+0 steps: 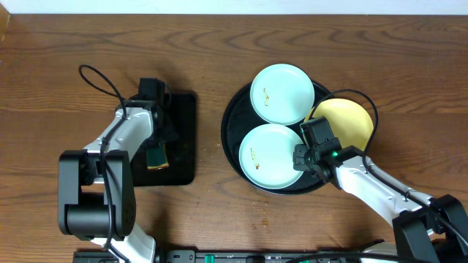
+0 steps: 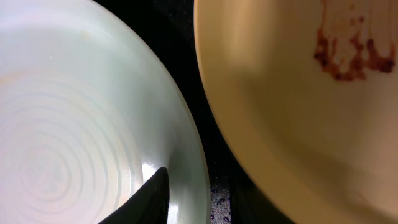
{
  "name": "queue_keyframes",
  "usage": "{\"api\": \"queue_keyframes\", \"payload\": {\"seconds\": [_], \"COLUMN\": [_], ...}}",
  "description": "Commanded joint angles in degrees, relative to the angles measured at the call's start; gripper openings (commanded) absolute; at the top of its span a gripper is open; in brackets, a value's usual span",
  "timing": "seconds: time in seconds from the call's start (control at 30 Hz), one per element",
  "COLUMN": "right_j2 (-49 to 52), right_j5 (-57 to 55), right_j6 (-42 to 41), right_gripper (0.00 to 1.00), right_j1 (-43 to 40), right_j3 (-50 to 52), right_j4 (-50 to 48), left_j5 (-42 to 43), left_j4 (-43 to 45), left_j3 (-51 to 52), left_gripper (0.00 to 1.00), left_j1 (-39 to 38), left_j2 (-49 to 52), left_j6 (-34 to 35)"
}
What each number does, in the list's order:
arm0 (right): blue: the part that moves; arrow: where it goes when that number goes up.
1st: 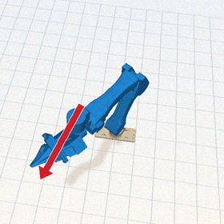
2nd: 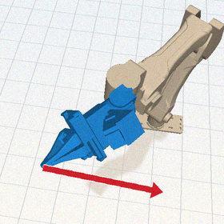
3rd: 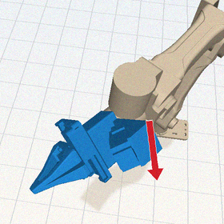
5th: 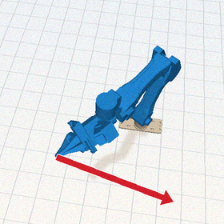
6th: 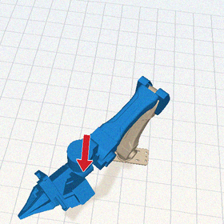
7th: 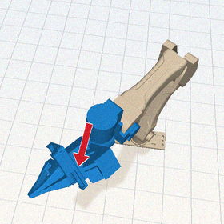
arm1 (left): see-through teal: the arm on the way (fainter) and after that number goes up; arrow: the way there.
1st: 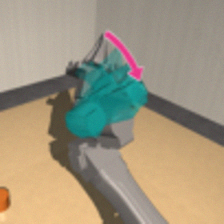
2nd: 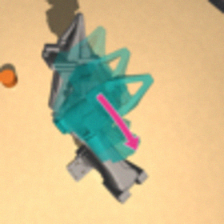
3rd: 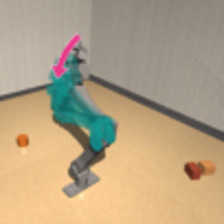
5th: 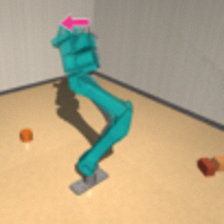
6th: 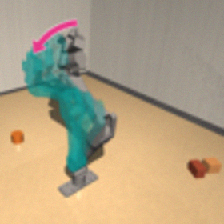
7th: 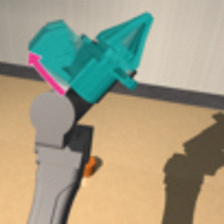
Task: Clean dirty plates on tray and stack at the side
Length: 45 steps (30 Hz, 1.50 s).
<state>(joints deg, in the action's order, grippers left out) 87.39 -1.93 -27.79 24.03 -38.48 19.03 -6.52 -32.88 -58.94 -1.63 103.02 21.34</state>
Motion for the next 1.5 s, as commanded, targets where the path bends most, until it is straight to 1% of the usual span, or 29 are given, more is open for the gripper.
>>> {"api": "queue_keyframes", "payload": {"seconds": [0.0, 0.03, 0.07, 0.1, 0.13, 0.17, 0.2, 0.23, 0.27, 0.3, 0.4, 0.43, 0.47, 0.5, 0.53, 0.57, 0.6, 0.63, 0.67, 0.7, 0.83, 0.93, 1.03, 1.13, 1.23, 1.3, 1.37, 1.47], "right_j2": [0.37, 0.37, 0.37, 0.37, 0.37, 0.37, 0.37, 0.37, 0.37, 0.37, 0.37, 0.37, 0.37, 0.37, 0.37, 0.37, 0.37, 0.37, 0.37, 0.37, 0.37, 0.37, 0.37, 0.37, 0.37, 0.37, 0.37, 0.37], "right_j5": [-0.37, -0.37, -0.37, -0.37, -0.37, -0.37, -0.37, -0.37, -0.37, -0.35, -0.37, -0.37, -0.37, -0.37, -0.37, -0.37, -0.37, -0.37, -0.37, -0.37, -0.37, -0.37, -0.37, -0.37, -0.37, -0.37, -0.37, -0.39], "right_j6": [0.66, 0.66, 0.66, 0.66, 0.66, 0.66, 0.66, 0.66, 0.66, 0.66, 0.66, 0.66, 0.66, 0.66, 0.63, 0.66, 0.66, 0.66, 0.66, 0.66, 0.66, 0.66, 0.63, 0.61, 0.63, 0.63, 0.63, 0.63], "right_gripper": [0.31, 0.31, 0.3, 0.31, 0.31, 0.31, 0.31, 0.31, 0.31, 0.31, 0.31, 0.31, 0.31, 0.31, 0.31, 0.31, 0.31, 0.31, 0.31, 0.32, 0.32, 0.33, 0.32, 0.3, 0.26, 0.14, 0.13, 0.12], "right_j1": [0.48, 0.48, 0.48, 0.48, 0.48, 0.48, 0.48, 0.48, 0.48, 0.48, 0.48, 0.48, 0.48, 0.48, 0.48, 0.48, 0.48, 0.48, 0.48, 0.48, 0.48, 0.48, 0.48, 0.61, 0.79, 0.81, 0.79, 0.79], "right_j3": [0.31, 0.31, 0.31, 0.31, 0.31, 0.31, 0.31, 0.31, 0.31, 0.31, 0.31, 0.31, 0.31, 0.31, 0.31, 0.31, 0.31, 0.31, 0.31, 0.31, 0.31, 0.31, 0.39, 0.66, 0.68, 0.68, 0.68, 0.68], "right_j4": [0.0, 0.0, 0.0, 0.0, 0.0, 0.0, 0.02, 0.02, 0.02, 0.02, 0.02, 0.0, 0.0, 0.0, 0.0, 0.0, 0.0, 0.02, 0.02, 0.04, 0.07, 0.15, 0.17, 0.0, 0.04, -0.04, -0.42, -0.66], "left_j5": [-1.05, -1.05, -1.05, -1.05, -1.03, -1.03, -1.03, -1.03, -1.03, -1.01, -0.61, -0.26, -0.13, -0.15, -0.2, -0.2, -0.2, -0.17, -0.13, 0.02, 3.65, 4.59, 4.57, 4.57, 4.59, 4.61, 4.61, 4.61], "left_j4": [0.44, 0.5, 0.48, 0.48, 0.52, 0.59, -0.02, -0.55, -1.46, -2.91, -7.45, -8.44, -9.16, -9.25, -8.83, -8.11, -7.23, -6.75, -6.78, -7.06, -9.97, -11.72, -11.82, -9.51, -5.79, -4.22, -4.04, -3.63], "left_j3": [1.29, 1.27, 1.29, 1.29, 1.29, 1.29, 1.22, 1.18, 1.16, 1.18, 1.18, 1.2, 1.29, 1.46, 1.73, 2.01, 2.34, 2.47, 2.47, 2.47, 2.47, 2.47, 2.78, 4.09, 5.92, 6.73, 6.82, 6.8], "left_gripper": [0.48, 0.36, 0.14, 0.08, 0.08, 0.08, 0.36, 0.6, 0.72, 0.74, 0.75, 0.65, 0.46, 0.3, 0.22, 0.19, 0.19, 0.31, 0.53, 0.7, 0.71, 0.71, 0.7, 0.7, 0.7, 0.7, 0.7, 0.64], "left_j1": [-0.07, -0.07, -0.07, -0.07, -0.07, -0.07, -0.07, -0.07, -0.07, -0.07, -0.07, -0.07, -0.07, -0.07, -0.07, -0.07, -0.07, -0.07, -0.07, -0.09, -0.07, -0.07, -0.09, -0.09, -0.09, -0.09, -0.09, -0.07], "left_j2": [0.72, 0.72, 0.72, 0.72, 0.72, 0.7, 0.68, 0.68, 0.68, 0.68, 0.68, 0.7, 0.7, 0.7, 0.7, 0.7, 0.7, 0.7, 0.7, 0.7, 0.7, 0.7, 0.7, 0.7, 0.7, 0.7, 0.7, 0.7], "left_j6": [-0.79, -0.76, -0.79, -0.83, -1.22, -1.33, -1.36, -1.36, -1.33, -1.31, -1.11, -1.11, -1.14, -1.16, -1.2, -1.36, -1.4, -1.36, -1.29, -0.9, -0.92, -0.9, -0.92, -0.92, -0.92, -0.92, -0.94, -1.4]}}
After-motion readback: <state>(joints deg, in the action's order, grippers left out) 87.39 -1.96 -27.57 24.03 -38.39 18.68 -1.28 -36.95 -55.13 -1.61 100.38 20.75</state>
